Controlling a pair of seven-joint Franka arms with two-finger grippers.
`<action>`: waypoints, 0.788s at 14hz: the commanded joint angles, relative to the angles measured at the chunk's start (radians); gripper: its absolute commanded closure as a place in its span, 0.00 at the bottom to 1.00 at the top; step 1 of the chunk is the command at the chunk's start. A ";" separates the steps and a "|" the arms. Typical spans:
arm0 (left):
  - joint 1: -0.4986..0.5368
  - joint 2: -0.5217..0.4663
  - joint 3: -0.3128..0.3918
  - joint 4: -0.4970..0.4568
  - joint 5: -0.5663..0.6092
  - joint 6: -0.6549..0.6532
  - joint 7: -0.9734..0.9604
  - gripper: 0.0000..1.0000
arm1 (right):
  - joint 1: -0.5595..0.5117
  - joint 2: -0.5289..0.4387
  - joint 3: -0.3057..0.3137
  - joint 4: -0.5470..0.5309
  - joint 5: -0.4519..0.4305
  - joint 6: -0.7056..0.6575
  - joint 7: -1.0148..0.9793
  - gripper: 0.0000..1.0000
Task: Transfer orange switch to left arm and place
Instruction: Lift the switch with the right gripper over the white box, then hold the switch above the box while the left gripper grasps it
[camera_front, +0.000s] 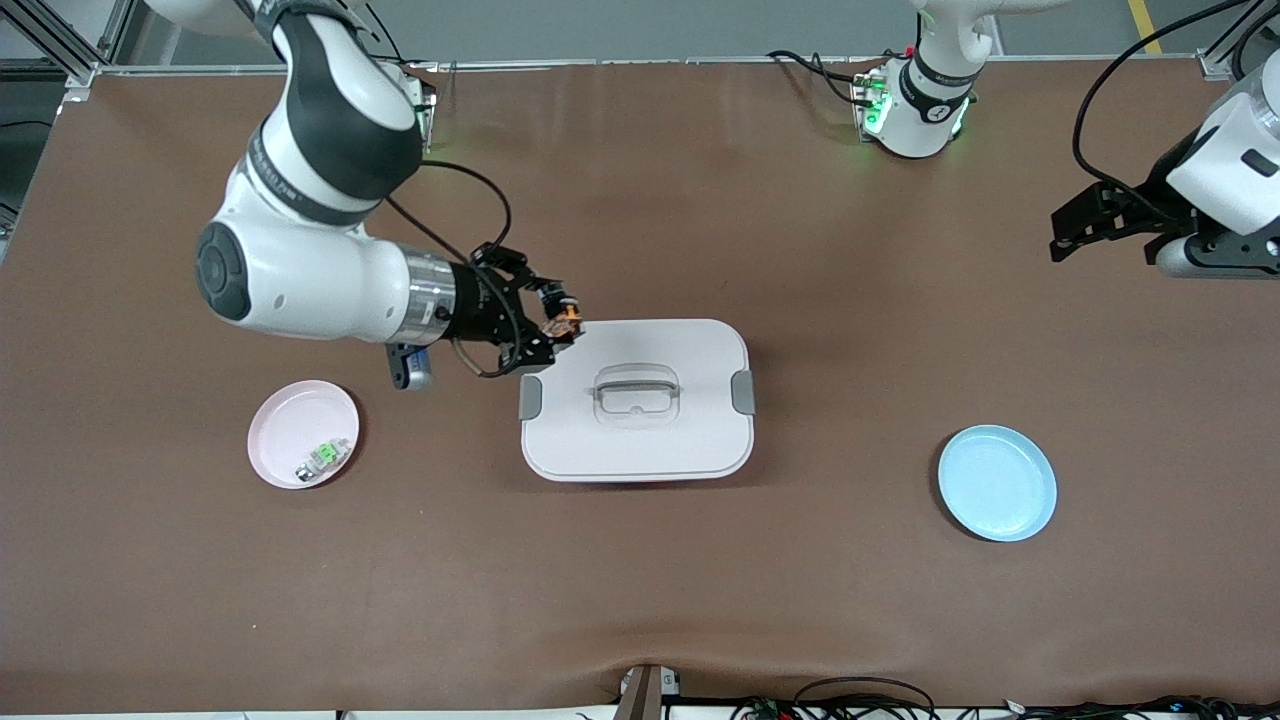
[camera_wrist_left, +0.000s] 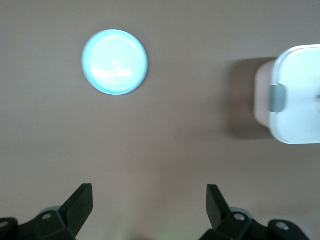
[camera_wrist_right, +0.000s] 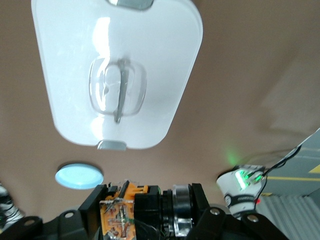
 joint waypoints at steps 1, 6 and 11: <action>0.000 0.018 -0.004 0.012 -0.115 0.004 -0.050 0.00 | 0.028 0.012 -0.013 0.060 0.060 0.030 0.073 1.00; -0.026 0.044 -0.009 0.012 -0.265 0.050 -0.126 0.00 | 0.111 0.050 -0.018 0.137 0.051 0.147 0.215 1.00; -0.079 0.056 -0.052 0.012 -0.334 0.141 -0.248 0.00 | 0.170 0.124 -0.022 0.209 0.037 0.216 0.315 1.00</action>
